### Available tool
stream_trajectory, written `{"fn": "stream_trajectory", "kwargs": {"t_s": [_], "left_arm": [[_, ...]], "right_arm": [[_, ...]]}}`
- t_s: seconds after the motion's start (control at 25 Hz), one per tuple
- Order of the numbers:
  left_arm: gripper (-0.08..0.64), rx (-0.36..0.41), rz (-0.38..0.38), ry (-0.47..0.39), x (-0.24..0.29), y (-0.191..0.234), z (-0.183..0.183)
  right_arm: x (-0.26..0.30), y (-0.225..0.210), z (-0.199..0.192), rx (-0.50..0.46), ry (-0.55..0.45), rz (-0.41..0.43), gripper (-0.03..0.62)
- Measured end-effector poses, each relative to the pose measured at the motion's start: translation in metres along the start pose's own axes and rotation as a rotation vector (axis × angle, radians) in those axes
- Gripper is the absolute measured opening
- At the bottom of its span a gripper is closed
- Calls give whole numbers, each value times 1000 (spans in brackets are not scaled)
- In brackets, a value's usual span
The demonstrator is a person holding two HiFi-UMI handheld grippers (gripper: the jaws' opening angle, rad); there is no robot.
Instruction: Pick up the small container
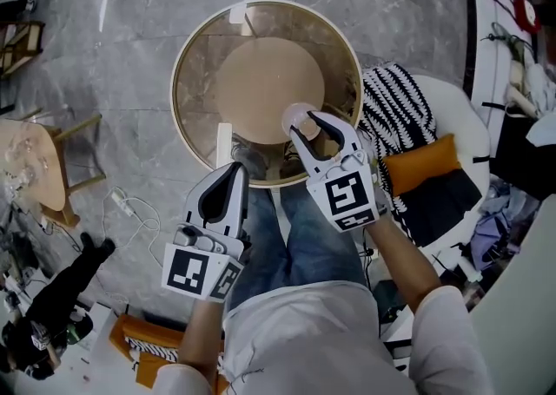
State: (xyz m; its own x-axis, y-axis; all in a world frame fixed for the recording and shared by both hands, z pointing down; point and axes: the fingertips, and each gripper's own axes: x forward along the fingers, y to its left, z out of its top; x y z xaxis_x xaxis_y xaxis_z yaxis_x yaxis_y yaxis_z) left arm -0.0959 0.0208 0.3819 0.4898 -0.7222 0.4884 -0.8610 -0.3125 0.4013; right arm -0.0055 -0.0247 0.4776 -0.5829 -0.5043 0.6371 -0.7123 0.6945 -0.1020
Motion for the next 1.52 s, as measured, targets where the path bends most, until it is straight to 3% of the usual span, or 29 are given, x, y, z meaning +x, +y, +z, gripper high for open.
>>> {"fn": "stream_trajectory", "kwargs": {"t_s": [0.84,1.52], "left_arm": [[18,42,10,-37,-31,-23,30],[17,27,-3,-61,-55,-52,38]], "right_arm": [[-49,22,46,-45,-24,56,149],[-95,42,70,-75,-36,95,149]]}}
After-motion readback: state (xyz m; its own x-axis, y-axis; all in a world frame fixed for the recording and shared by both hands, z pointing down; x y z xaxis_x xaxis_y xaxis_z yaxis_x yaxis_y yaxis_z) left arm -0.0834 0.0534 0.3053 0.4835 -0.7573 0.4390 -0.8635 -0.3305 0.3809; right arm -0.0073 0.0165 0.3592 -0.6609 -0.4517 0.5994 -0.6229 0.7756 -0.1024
